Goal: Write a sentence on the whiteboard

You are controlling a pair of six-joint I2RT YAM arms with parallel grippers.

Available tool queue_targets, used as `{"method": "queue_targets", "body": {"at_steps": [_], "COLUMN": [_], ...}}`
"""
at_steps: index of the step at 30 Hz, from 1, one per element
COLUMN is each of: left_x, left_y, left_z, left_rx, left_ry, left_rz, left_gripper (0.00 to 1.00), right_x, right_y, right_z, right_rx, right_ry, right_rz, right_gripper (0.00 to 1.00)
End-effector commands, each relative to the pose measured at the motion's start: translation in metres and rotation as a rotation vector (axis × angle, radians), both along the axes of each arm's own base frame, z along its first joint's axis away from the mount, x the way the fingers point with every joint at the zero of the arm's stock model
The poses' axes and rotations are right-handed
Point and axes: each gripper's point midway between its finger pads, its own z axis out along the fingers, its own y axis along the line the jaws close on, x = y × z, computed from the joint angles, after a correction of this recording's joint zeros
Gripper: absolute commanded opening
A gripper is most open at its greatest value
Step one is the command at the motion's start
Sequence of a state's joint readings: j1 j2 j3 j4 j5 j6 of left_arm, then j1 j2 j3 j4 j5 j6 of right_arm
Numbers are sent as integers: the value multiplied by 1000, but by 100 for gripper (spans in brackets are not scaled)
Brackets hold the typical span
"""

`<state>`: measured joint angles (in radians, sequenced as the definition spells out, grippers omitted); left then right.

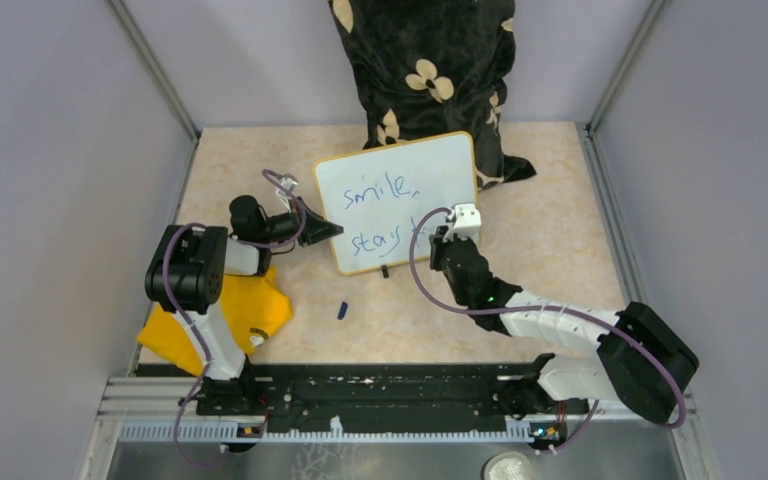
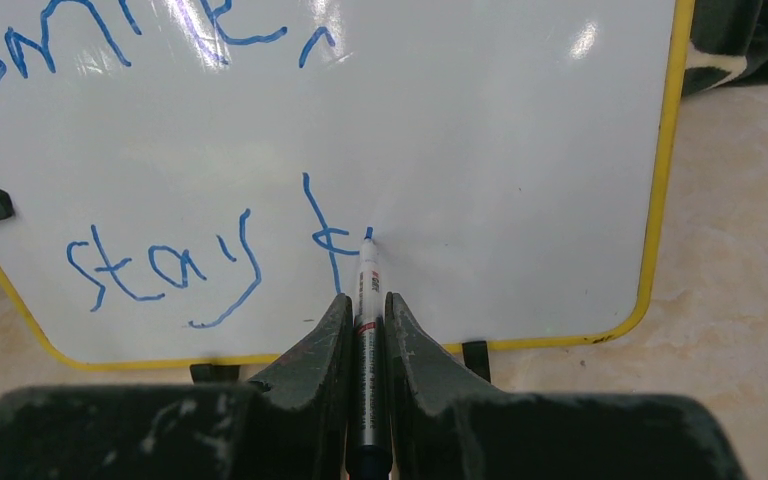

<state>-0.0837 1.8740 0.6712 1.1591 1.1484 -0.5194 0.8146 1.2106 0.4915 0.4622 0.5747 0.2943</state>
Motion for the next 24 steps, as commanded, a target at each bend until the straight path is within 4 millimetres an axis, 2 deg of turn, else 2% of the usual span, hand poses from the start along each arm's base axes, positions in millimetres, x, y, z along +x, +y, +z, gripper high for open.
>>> {"method": "queue_targets", "body": {"at_steps": [1, 12, 19, 24], "left_x": [3, 3, 3, 2], "left_y": [-2, -3, -3, -3], "left_z": [-27, -27, -27, -27], "left_rx": [41, 41, 41, 41], "left_ry": [52, 52, 51, 52], "left_rz": [30, 29, 28, 27], "left_gripper": [0, 0, 0, 0], "right_x": [-2, -5, -4, 3], "right_y": [-2, -6, -10, -12], "right_z": [1, 1, 34, 48], "right_rx": [25, 28, 86, 85], "right_ry": [9, 14, -63, -94], "right_rz": [4, -2, -16, -31], "right_gripper": [0, 0, 0, 0]}}
